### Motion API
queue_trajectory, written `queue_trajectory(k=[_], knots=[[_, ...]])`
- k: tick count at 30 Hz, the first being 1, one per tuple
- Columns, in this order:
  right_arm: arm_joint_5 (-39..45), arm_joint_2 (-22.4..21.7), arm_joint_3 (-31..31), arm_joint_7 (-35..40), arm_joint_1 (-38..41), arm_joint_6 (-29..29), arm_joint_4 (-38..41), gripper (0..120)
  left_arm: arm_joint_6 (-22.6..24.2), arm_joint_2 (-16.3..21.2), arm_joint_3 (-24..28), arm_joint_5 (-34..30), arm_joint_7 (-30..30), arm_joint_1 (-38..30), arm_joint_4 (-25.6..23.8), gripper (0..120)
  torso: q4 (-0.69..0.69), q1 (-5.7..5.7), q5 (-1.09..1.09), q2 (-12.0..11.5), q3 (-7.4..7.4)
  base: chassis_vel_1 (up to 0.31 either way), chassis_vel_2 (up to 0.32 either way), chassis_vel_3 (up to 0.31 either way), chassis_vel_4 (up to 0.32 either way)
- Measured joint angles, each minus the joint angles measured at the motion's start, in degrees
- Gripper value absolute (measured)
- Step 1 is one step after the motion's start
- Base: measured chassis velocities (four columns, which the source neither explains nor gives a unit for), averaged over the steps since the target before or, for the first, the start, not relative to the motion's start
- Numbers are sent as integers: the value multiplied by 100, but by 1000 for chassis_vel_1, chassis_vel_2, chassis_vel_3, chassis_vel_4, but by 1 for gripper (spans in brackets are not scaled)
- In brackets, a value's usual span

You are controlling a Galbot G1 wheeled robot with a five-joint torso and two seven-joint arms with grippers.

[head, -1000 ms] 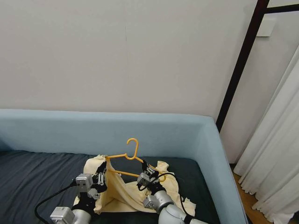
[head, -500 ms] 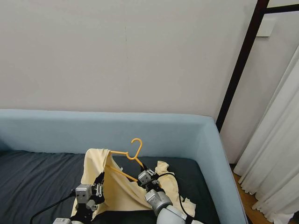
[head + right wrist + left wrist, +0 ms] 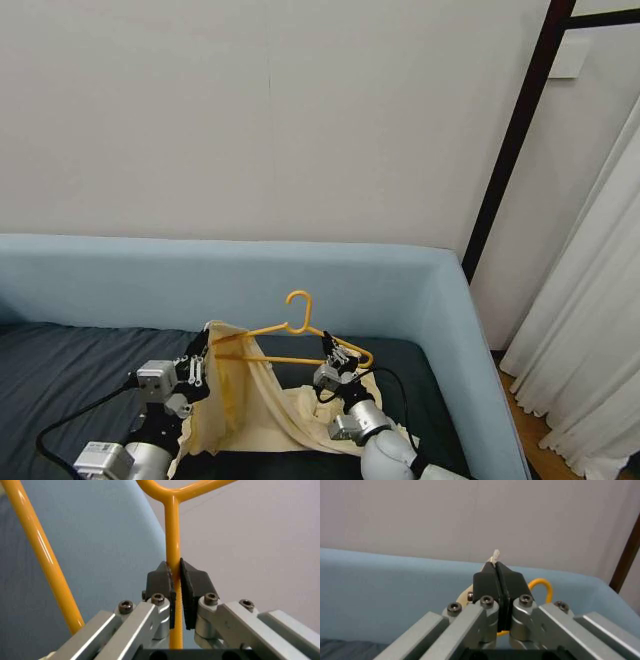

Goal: Pick up the clothes from the sofa and hang them on the clothes hanger.

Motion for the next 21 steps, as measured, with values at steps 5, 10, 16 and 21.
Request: queue_trajectory(k=[5, 10, 16, 21], knots=[[-28, 132, -184, 2, 36, -7, -106, 3, -108, -12, 111, 32, 152, -11, -13, 0, 0, 0, 0, 0, 0, 0, 0, 0, 0], [62, 399, -489, 12, 253, -172, -249, 3, -343, -37, 440, 203, 475, 34, 183, 0, 1, 0, 0, 0, 0, 0, 0, 0, 0], [276, 507, -615, 15, 393, -230, -352, 3, -484, -34, 598, 269, 733, 35, 271, 0, 0, 0, 0, 0, 0, 0, 0, 0, 0], [1006, 702, -628, 185, 480, -194, -327, 3, -608, -16, 769, 431, 869, 98, 471, 0, 0, 0, 0, 0, 0, 0, 0, 0, 0]])
